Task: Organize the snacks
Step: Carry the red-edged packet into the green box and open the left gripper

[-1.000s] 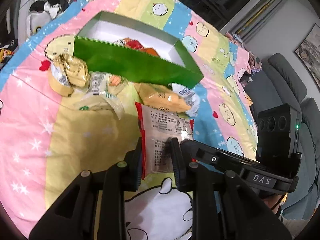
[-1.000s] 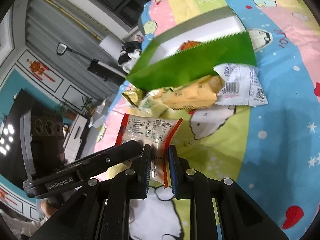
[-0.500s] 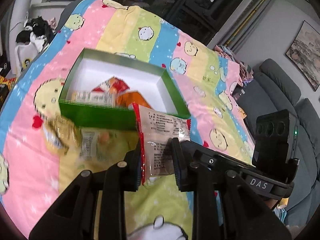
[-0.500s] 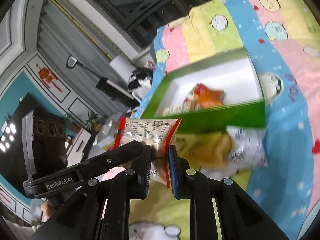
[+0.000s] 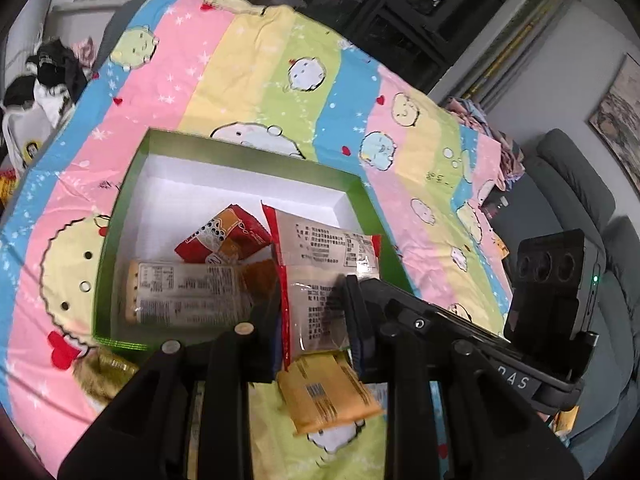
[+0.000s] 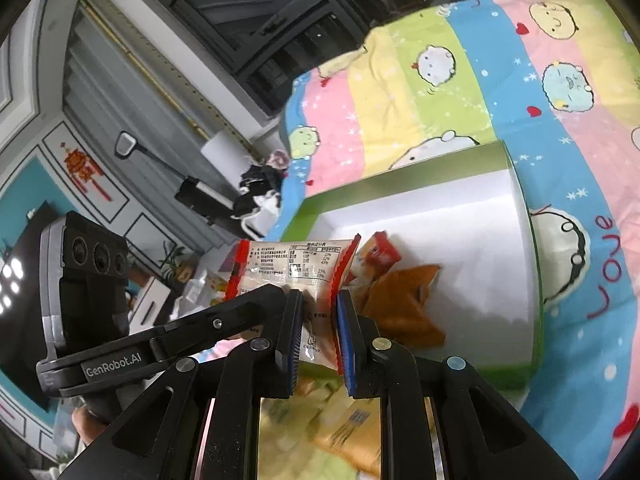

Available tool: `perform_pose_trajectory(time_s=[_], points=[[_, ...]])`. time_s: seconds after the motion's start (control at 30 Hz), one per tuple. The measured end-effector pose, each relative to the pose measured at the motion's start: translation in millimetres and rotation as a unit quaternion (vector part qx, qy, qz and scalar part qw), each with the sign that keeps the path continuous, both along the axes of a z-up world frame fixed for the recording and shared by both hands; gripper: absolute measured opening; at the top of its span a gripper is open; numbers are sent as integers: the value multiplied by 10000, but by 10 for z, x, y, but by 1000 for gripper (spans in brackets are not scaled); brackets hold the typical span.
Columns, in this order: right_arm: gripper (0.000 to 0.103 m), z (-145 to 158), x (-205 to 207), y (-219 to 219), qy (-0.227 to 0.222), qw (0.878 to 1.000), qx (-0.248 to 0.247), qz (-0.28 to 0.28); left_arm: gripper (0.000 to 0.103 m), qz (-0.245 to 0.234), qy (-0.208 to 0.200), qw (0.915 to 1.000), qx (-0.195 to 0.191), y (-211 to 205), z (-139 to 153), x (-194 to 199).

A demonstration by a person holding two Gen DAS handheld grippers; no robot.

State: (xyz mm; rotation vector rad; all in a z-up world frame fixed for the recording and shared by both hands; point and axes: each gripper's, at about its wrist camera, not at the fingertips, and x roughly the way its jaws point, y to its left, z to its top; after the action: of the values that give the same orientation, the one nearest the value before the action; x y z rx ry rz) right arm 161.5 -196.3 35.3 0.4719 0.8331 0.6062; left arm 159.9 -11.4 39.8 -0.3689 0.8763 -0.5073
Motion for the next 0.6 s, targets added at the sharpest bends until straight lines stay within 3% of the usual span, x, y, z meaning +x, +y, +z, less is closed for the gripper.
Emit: perform_pose_trajectory(time_s=[0.13, 0.23, 0.37, 0.47, 0.5, 0.53, 0.6], points=[[19, -144, 217, 2, 189, 9997, -150, -35, 26, 37, 334, 9994, -122, -7, -179, 223], [19, -239, 328, 38, 280, 9989, -381, -75, 27, 126, 455, 9989, 10, -42, -263, 317], [19, -307, 412, 69, 349, 9975, -591, -141, 44, 259, 512, 9978, 344, -94, -326, 390], [23, -337, 449, 38, 449, 9965, -653, -268, 75, 441, 625, 9963, 386, -26, -366, 444], [27, -343, 453, 24, 460, 9965, -633, -290, 79, 504, 640, 9960, 360, 16, -366, 454], [38, -340, 449, -3, 468, 9963, -626, -346, 79, 556, 641, 9958, 334, 56, -360, 453], [43, -311, 420, -64, 451, 9968, -528, -403, 79, 683, 599, 9954, 311, 153, -311, 436]])
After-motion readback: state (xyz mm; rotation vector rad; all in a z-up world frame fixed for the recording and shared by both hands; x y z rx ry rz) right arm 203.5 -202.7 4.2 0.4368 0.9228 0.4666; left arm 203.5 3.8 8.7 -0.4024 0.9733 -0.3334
